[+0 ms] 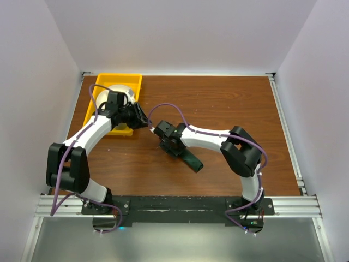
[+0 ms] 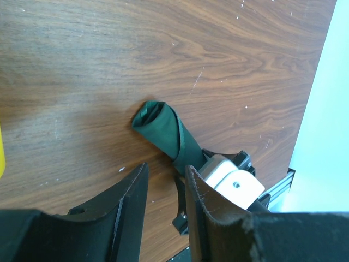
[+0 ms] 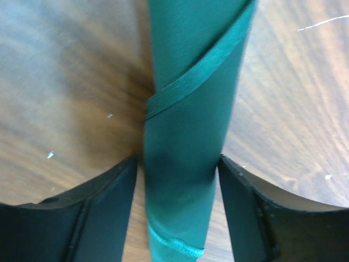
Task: Fold the napkin, place the utensils inside, and roll it up
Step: Roll the napkin with the utensil
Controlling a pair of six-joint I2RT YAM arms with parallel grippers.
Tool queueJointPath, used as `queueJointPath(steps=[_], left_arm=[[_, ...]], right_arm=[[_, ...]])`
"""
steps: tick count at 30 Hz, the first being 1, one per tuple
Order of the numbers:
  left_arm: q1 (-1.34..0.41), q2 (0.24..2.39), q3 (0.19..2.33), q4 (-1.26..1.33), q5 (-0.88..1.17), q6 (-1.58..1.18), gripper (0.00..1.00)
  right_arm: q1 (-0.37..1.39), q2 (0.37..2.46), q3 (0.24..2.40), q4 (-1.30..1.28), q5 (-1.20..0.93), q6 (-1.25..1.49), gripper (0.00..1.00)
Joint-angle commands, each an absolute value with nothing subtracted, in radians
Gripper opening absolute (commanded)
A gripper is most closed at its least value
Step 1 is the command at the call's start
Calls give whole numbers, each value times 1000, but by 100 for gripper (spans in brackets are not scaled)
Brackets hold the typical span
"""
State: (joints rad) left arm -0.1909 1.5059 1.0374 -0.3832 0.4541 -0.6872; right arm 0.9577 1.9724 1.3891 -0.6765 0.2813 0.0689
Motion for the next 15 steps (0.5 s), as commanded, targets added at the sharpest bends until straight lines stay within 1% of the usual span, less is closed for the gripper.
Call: queueJointPath(steps=[1,7,10,11,15], left_arm=[[-189,1480,1048,-365,491,-673,38],[-189,1480,1049,-365,495,-670,37],[-189,1480,1052,-365,499,-667,37],[-189,1480,1054,-365,499,-664,37],[-189,1493,1065,-365,512,-660,37]], right_arm=[[959,1997,1411,-643,380,89,59],[960,2019,1414,-638,394,92,41],[957,2017,1420,-640,361,94,12],[956,2013,1425,-640,324,95,0],[928,1994,1457,-653,151,123,0]])
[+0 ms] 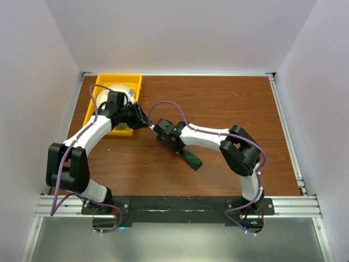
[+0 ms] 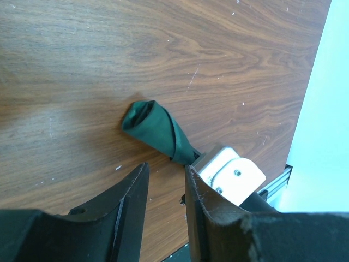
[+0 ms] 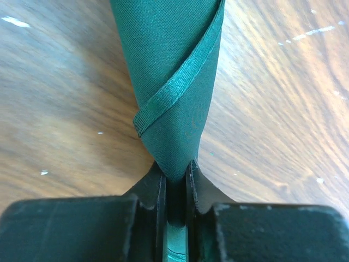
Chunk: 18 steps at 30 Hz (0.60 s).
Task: Fold the napkin, place the utensils inside, and roll it up
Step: Roll the napkin with the utensil
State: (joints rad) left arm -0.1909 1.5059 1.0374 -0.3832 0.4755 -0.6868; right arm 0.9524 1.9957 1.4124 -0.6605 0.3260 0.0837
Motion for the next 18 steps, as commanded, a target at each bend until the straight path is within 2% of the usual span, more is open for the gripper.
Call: queueJointPath(steps=[1,5,6,10,13,18], left_arm=[[-189,1496,1068,-365,515,-660,37],[-189,1512,1084,-353,546,-660,37],[-189,1520,1088,-347,563,-661,37],[-199,1555,1089,-287,653,-687,37],[-236,1595,1106,-247,698,-706,37],[-322,1663,1103,-132,716,-785,36]], right_arm=[[916,1987,1454,-649,82,129,0],[787,1944,1422,-585,-263,195,0],[764,1937,1393,-568,-407,208,0],[674,1922,1296,-433,-709,282,0],[621,1953,1244,-331,-881,337,0],[543,1980,1154,-157,-1009,431,0]])
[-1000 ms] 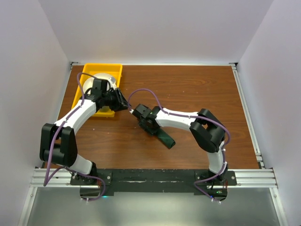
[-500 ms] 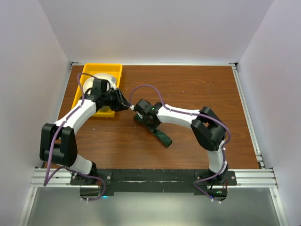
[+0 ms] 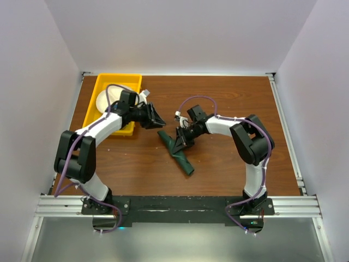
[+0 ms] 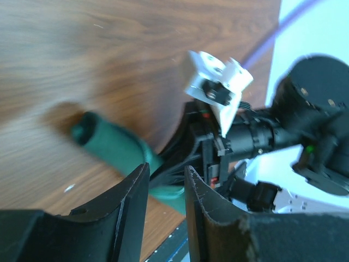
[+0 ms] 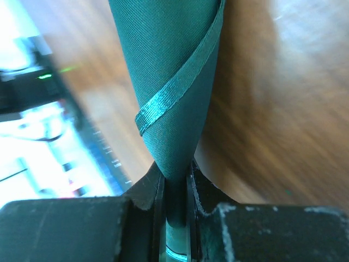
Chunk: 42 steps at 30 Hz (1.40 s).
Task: Fold the napkin, place the utensils inside, and roll it up
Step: Roll the napkin with the utensil
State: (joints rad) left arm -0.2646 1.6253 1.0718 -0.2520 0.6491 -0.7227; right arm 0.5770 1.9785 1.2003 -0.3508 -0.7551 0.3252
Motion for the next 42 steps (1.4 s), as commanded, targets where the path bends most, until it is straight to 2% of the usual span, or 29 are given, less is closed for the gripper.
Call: queueJointPath(steps=[1,8,19,25,31,37,42], left_arm=[[-331,1677,1101,-120,719,-795,36],[-374,1770,1074,17,724,-841,35],[-379,1867,1032,158,703,-844,34],[-380,1911,1031,138,652,-798,33],[-380,1966,1084,60,549,-663,33],[-379,1994,1141,2,508,-578,32],[-379,1904,1172,-32,573,-593,32]], right_arm=[[531,1989,1147,-137,-1012,436,0],[457,2028,1123,-133,-1037,416,0],[434,2033,1057,-84,-967,442,0],[431,2025,1051,-93,-948,439,1],[431,2010,1075,-162,-917,394,11],[431,2022,1097,-187,-914,376,10],[431,2016,1095,-181,-914,385,10]])
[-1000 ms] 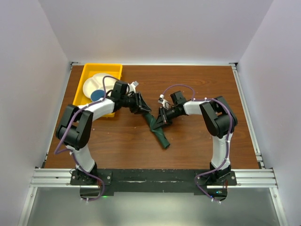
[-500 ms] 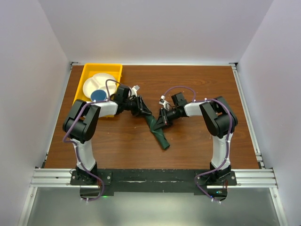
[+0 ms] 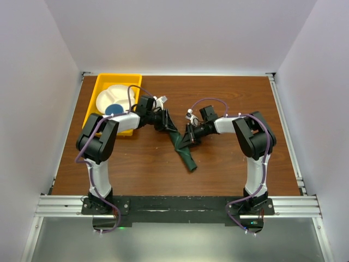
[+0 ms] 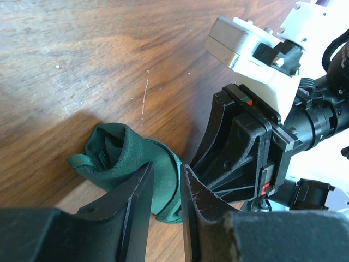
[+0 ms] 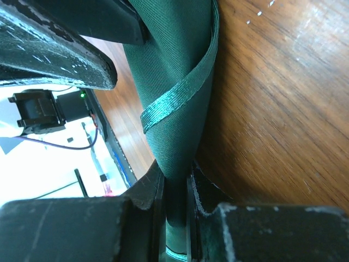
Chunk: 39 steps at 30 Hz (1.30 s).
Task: Fold the napkin, place the utensils inside, and roll it up
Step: Roll the napkin with the utensil
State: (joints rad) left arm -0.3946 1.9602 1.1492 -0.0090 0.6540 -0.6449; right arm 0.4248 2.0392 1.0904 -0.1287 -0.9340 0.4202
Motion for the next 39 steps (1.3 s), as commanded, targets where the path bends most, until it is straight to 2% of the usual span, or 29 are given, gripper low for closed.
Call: queueJointPath(steps=[1,7,11,20,26,39], left_arm=[[-380,1881,1152,24,601,-644,32],[-394,1873,1049,172,663,-768,29],[-396,1956,1048,190,635,-747,27],[-394,2017,1112,92,591,-655,25],[-394,1970,1114,69,592,-646,26],[-422,1813,1100,104,656,-736,30]], right_arm=[[431,2013,1094,-176,-904,391,11],[433,2016,1101,-172,-888,411,15],[433,2000,1126,-233,-832,376,30],[431,1941,1161,-362,-755,302,52],[433,1913,1170,-443,-732,242,58],[459,1841,1149,-531,-678,184,60]])
